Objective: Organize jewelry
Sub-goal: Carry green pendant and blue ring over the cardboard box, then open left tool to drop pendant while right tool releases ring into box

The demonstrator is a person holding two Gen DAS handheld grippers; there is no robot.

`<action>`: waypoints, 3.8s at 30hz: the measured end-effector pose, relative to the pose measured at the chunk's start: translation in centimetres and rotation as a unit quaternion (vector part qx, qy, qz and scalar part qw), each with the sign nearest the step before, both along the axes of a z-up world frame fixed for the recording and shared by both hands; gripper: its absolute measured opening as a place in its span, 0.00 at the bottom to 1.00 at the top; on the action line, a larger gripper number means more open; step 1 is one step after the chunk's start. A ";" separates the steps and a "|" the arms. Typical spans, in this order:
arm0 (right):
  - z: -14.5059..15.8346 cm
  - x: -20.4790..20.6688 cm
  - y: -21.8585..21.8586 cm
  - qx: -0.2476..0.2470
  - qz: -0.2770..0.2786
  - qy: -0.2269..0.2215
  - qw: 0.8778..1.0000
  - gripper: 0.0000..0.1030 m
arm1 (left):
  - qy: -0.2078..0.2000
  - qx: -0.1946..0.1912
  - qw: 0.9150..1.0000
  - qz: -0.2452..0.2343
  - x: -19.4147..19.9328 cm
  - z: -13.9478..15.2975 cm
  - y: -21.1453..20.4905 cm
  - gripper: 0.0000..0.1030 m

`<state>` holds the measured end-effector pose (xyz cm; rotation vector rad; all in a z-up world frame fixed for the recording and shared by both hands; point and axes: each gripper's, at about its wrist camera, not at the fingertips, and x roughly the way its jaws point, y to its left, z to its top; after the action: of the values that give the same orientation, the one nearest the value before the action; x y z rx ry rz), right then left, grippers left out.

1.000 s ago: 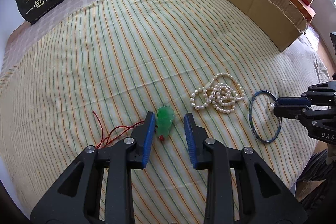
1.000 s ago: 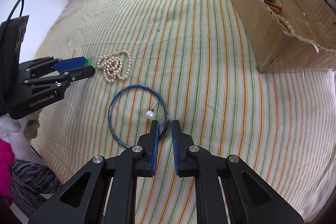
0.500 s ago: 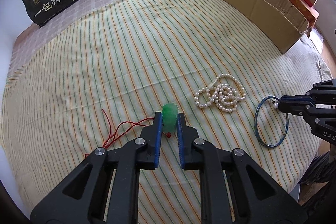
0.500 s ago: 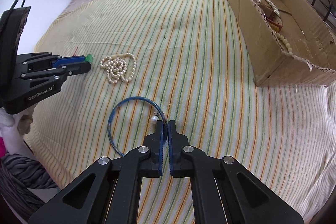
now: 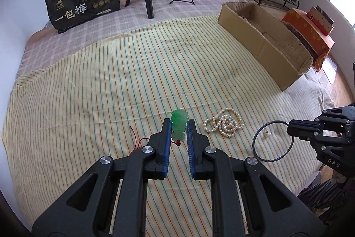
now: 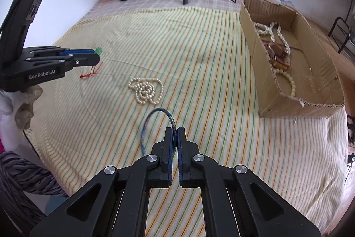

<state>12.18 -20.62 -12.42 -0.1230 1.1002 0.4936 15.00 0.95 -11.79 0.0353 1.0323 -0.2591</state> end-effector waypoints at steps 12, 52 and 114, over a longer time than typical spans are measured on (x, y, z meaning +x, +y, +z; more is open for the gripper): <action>4.4 0.0 -0.6 0.027 -0.016 -0.056 0.998 0.02 | -0.058 -0.071 0.995 0.027 0.1 6.3 1.4 0.12; 9.2 7.1 -14.7 0.036 -0.185 -0.127 0.974 0.02 | -0.112 -0.163 0.977 -0.082 4.3 13.3 -14.4 0.12; 7.4 8.9 -17.2 0.016 -0.243 -0.123 0.962 0.62 | -0.098 -0.098 0.988 -0.073 6.2 9.7 -16.0 0.36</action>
<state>21.10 -37.82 -5.03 0.1126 0.8374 0.0517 21.24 -15.05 -2.05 -0.0404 0.8054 -0.4803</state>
